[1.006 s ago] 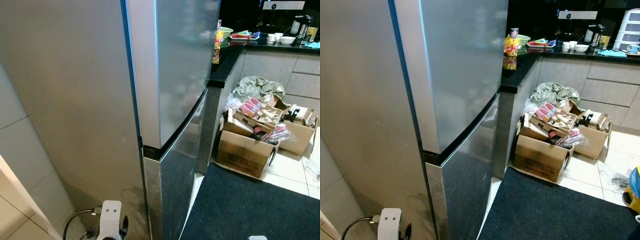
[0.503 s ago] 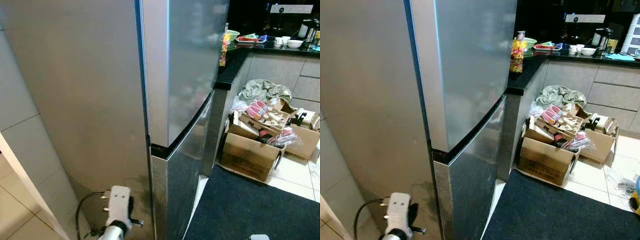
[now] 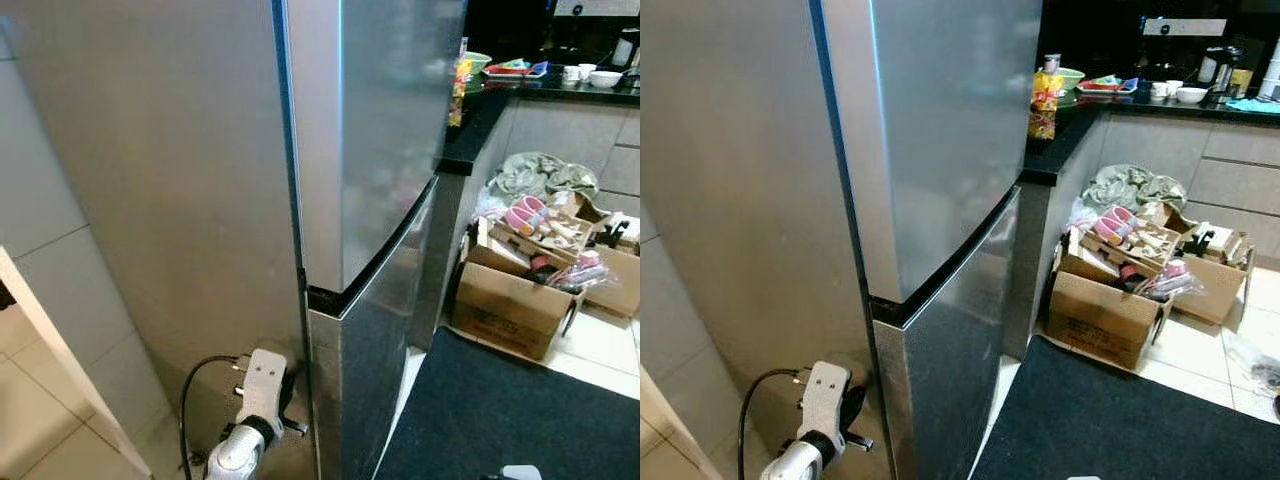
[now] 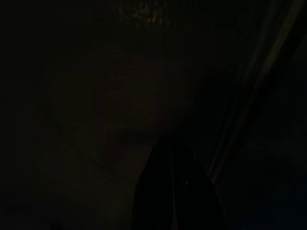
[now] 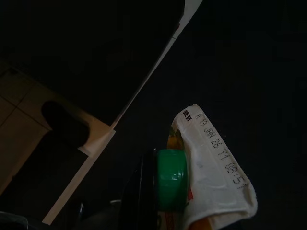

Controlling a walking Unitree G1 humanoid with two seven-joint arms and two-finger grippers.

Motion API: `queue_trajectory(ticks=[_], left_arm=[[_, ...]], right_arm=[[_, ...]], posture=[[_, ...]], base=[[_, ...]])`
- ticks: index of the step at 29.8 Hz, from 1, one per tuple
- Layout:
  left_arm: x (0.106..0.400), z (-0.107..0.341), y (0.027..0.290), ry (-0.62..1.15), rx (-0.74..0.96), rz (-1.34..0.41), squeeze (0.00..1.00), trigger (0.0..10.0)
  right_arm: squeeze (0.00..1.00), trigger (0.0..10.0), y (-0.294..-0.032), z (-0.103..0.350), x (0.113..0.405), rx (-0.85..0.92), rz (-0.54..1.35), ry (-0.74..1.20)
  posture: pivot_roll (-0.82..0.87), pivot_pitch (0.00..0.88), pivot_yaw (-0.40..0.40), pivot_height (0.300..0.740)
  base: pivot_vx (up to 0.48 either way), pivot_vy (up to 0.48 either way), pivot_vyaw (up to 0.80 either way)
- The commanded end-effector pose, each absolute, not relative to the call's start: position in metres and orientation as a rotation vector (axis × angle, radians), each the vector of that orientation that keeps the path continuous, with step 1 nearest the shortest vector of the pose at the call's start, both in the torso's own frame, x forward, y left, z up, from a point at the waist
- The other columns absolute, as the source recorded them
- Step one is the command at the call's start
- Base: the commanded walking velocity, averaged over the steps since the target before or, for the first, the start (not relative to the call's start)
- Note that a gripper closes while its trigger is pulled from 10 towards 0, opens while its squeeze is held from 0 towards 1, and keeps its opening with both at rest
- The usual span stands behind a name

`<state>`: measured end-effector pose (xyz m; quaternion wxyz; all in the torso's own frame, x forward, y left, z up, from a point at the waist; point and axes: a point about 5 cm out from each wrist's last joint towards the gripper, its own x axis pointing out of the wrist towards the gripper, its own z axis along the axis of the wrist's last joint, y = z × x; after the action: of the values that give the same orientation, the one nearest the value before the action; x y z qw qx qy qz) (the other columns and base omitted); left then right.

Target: Restocking fridge

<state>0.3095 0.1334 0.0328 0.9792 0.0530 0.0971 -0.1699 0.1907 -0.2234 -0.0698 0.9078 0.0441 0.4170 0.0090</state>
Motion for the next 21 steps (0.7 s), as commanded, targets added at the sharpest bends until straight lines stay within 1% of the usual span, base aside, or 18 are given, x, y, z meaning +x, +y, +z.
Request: queue_trajectory(ticks=[1, 5, 8, 13, 17, 21], left_arm=[[0.313, 0.035, 0.122, 0.202, 0.106, -0.385, 0.00, 10.0], [0.317, 0.040, 0.116, 0.193, 0.086, -0.440, 0.00, 10.0], [0.317, 0.041, 0.115, 0.191, 0.083, -0.446, 0.00, 10.0], [0.317, 0.043, 0.105, 0.193, 0.034, -0.523, 0.00, 10.0], [0.315, 0.041, 0.102, 0.194, 0.040, -0.541, 0.00, 10.0], [0.309, 0.036, 0.099, 0.205, 0.001, -0.571, 0.00, 10.0]], right_arm=[[0.00, 10.0, -0.223, -0.068, 0.193, 0.092, 0.014, 0.843], [0.00, 10.0, -0.223, -0.069, 0.192, 0.094, 0.009, 0.842], [0.00, 10.0, -0.223, -0.069, 0.191, 0.093, 0.009, 0.842], [0.00, 10.0, -0.224, -0.070, 0.189, 0.086, 0.011, 0.848], [0.00, 10.0, -0.224, -0.070, 0.189, 0.084, 0.014, 0.850], [0.00, 10.0, -0.224, -0.070, 0.188, 0.085, 0.013, 0.849]], posture=[[-0.07, 0.064, 0.040, 0.740], [-0.07, 0.073, 0.047, 0.740], [-0.07, 0.073, 0.047, 0.740], [-0.07, 0.070, 0.047, 0.740], [-0.07, 0.071, 0.046, 0.740], [-0.07, 0.075, 0.045, 0.740]], base=[[0.000, 0.000, 0.00], [0.000, 0.000, 0.00], [0.000, 0.000, 0.00], [0.000, 0.000, 0.00], [0.000, 0.000, 0.00], [0.000, 0.000, 0.00]])
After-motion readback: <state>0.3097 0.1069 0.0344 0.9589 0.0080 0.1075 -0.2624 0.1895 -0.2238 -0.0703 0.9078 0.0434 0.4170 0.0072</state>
